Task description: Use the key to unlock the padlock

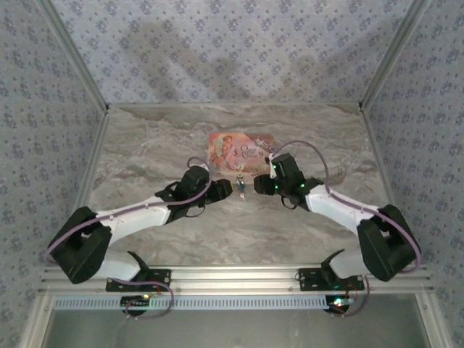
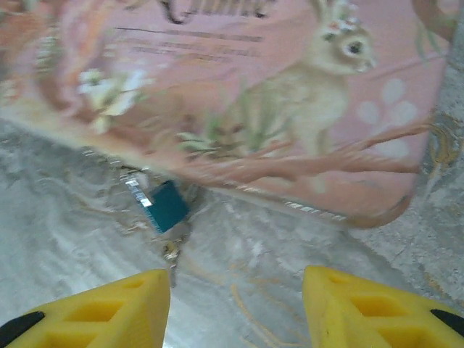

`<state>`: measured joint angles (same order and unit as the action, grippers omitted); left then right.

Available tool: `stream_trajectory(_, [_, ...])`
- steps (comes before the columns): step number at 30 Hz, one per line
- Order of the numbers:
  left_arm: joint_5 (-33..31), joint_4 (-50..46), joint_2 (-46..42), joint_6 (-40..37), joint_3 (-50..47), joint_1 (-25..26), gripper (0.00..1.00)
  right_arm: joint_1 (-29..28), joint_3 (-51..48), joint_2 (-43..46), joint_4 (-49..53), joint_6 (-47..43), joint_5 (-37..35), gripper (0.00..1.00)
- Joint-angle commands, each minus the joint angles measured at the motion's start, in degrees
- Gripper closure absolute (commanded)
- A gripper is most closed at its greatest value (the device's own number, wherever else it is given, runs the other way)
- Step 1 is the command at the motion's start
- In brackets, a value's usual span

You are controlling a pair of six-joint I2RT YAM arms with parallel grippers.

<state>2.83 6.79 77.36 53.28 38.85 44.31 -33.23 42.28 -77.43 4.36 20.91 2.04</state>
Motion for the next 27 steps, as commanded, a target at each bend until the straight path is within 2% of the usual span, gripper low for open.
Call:
stream_trajectory(1, [-3.6,-5.5,-3.1,-2.6,0.8,-1.2,0.47,-2.9,-2.1,3.3,1.3,-2.2,-3.2,0.47])
stream_trajectory(6, [-3.3,-6.8,-5.3,-2.4,0.8,-3.8,0.45,-7.1,-4.1,2.7,-2.9,-1.7,-5.6,0.47])
stream_trajectory(14, [-2.9,-8.4,-7.3,-2.1,0.9,-6.0,0.43,-12.3,-1.8,-7.8,-9.7,-0.9,-10.7,0.47])
stream_trajectory(27, [-2.1,-8.3,-9.3,-1.0,-1.4,-7.9,0.43,-13.1,3.6,-20.7,-13.3,3.0,-16.9,0.48])
